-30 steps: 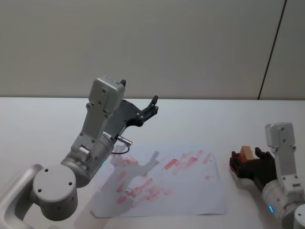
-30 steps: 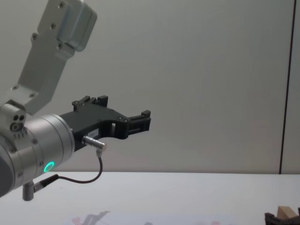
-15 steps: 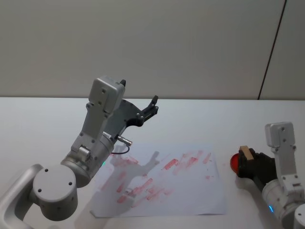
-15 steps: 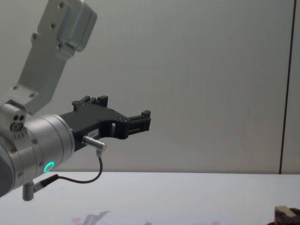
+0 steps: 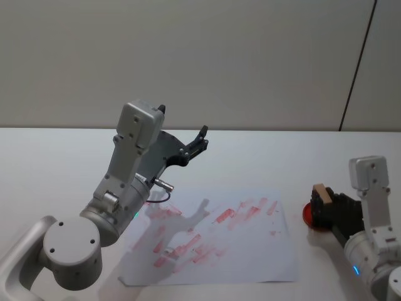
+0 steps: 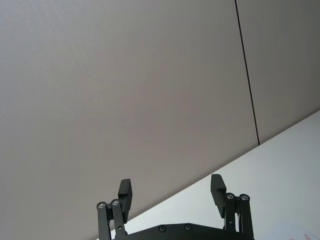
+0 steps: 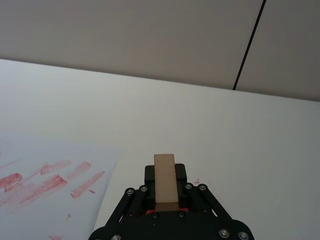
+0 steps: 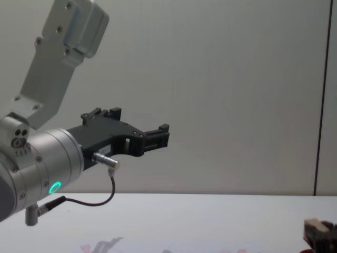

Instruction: Use the one hand to pick up the stamp and affix it onto the A4 paper.

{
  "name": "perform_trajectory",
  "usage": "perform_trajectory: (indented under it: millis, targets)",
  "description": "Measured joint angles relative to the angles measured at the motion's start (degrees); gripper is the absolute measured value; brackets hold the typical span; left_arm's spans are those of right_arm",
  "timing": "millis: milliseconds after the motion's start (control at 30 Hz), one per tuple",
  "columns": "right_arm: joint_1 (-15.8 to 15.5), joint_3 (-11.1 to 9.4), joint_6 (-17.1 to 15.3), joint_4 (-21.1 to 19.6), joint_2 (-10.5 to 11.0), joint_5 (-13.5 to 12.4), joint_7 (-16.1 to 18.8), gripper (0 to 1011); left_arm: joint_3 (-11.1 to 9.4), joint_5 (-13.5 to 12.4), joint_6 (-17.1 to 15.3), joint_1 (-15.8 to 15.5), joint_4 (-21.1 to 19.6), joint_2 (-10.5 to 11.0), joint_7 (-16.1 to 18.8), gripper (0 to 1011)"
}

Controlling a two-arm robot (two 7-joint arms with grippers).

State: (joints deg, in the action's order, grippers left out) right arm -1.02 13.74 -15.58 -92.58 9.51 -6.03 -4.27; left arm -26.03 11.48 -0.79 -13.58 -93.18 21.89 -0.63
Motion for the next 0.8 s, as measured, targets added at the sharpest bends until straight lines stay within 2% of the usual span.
perform_trajectory:
  millis: [233, 400, 467, 633, 800]
  targets:
    - [0.5, 0.0, 2.8, -1.0, 0.3, 1.0, 2.5, 218, 0.0, 0.0, 0.0, 0.0, 0.0, 0.0, 0.0, 1003]
    - [1.1, 0.0, 4.7, -2.3, 0.4, 1.4, 6.0, 217, 0.0, 0.0, 0.0, 0.0, 0.0, 0.0, 0.0, 1003]
    - [1.1, 0.0, 4.8, -2.4, 0.5, 1.4, 6.3, 217, 0.0, 0.0, 0.0, 0.0, 0.0, 0.0, 0.0, 1003]
    - [1.6, 0.3, 5.1, -3.8, 0.6, 1.2, 10.5, 217, 0.0, 0.0, 0.0, 0.0, 0.0, 0.0, 0.0, 1002]
    - [1.7, 0.5, 4.5, -4.7, 0.8, 0.7, 13.4, 217, 0.0, 0.0, 0.0, 0.0, 0.0, 0.0, 0.0, 1002]
